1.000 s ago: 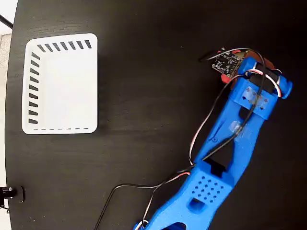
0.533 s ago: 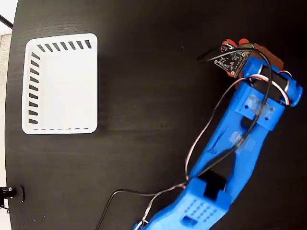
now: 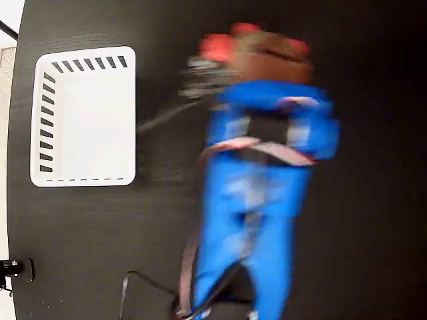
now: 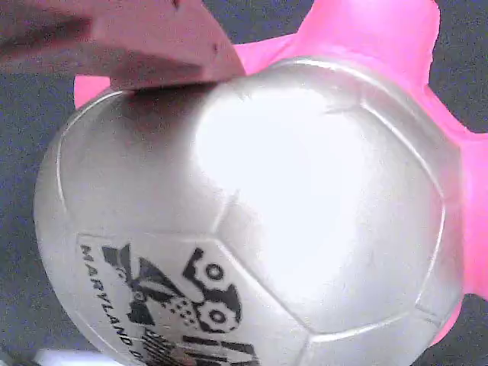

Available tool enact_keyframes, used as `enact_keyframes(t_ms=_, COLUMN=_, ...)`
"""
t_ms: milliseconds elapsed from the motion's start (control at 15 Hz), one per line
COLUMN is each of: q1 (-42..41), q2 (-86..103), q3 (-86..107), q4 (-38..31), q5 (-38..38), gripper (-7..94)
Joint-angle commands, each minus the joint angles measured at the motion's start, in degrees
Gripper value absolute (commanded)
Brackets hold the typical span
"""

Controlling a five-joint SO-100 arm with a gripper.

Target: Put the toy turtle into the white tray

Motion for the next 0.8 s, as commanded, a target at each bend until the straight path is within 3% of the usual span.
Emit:
enact_keyframes(t_ms=0, q1=-11.16, q2=8.96, q3=-1.14, q4=-0.09, q5=5.19, gripper=0)
enact_keyframes(t_ms=400, q1=-27.6, q2=6.86, q3=-0.35, q4=0.97, q5=12.04, gripper=0)
enact_keyframes(t_ms=733, q1=-32.34, q2=-0.53, q3=-3.34, q4=2.29, q5=12.3, gripper=0)
